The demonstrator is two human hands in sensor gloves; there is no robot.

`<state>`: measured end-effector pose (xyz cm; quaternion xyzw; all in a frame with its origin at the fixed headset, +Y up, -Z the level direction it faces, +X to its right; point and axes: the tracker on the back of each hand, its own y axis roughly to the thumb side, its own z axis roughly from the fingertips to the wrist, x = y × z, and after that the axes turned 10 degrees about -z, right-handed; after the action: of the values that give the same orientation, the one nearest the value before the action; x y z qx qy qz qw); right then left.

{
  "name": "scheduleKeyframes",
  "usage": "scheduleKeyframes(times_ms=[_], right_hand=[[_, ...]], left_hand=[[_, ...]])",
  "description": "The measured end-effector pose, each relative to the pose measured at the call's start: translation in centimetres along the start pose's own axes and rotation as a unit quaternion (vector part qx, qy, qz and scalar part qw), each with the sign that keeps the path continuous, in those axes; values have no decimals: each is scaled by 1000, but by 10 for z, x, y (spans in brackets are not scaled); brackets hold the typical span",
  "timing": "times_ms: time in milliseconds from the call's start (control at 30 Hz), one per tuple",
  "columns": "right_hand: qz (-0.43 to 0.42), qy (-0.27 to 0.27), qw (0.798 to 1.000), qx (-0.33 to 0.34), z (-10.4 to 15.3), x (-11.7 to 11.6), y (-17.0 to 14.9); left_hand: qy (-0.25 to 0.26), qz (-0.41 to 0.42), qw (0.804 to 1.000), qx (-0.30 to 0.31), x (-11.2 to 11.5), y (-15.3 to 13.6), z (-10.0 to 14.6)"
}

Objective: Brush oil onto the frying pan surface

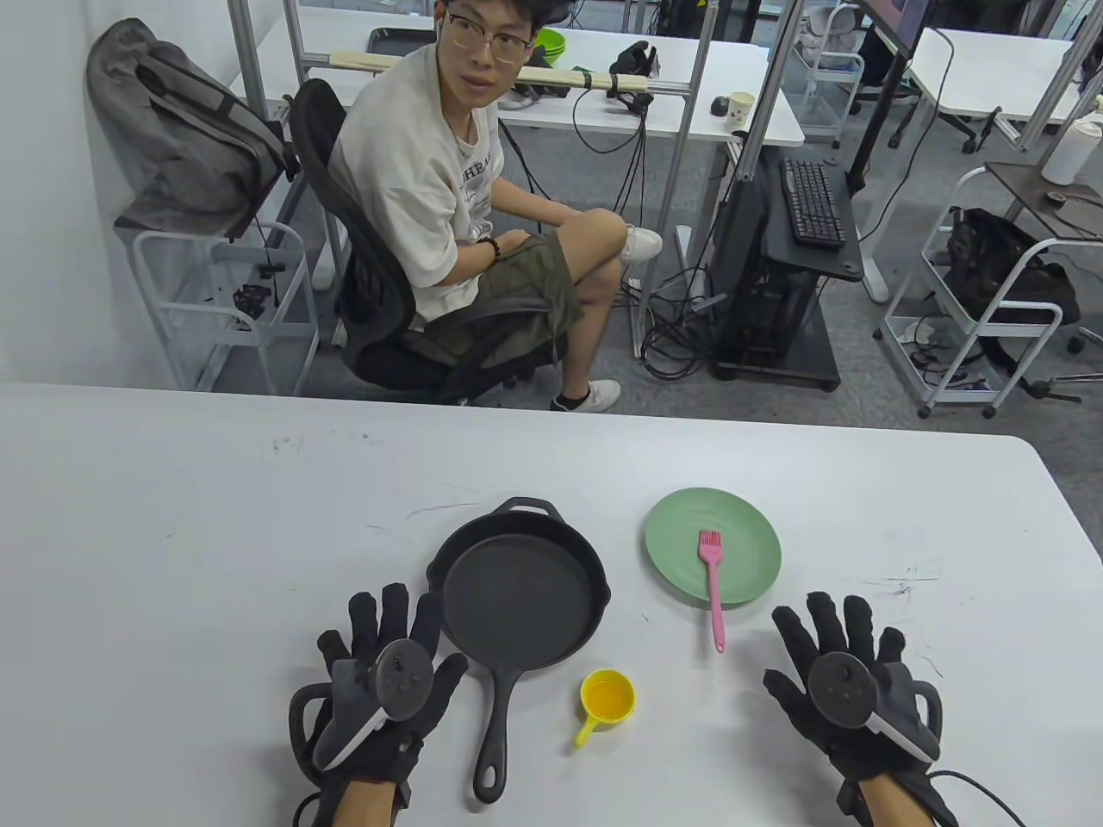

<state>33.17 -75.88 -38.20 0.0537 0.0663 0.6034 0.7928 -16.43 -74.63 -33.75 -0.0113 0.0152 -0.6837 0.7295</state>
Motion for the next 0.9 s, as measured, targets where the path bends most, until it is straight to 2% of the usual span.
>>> scheduleKeyframes(times_ms=[167, 333, 433, 633, 900], right_hand=[[4, -14, 1000, 22, -4, 5, 6], [82, -17, 995, 57, -27, 10, 23], [99, -13, 992, 71, -40, 8, 32], [140, 11, 985, 98, -68, -6, 48], [147, 28, 980, 132, -87, -26, 57]], left_hand=[[2, 4, 1000, 1, -2, 0, 1], [-4, 2, 1000, 4, -1, 2, 1], [-2, -1, 1000, 4, -1, 3, 2], [-2, 0, 1000, 2, -1, 2, 2], [-12, 3, 1000, -4, -2, 1, 3]])
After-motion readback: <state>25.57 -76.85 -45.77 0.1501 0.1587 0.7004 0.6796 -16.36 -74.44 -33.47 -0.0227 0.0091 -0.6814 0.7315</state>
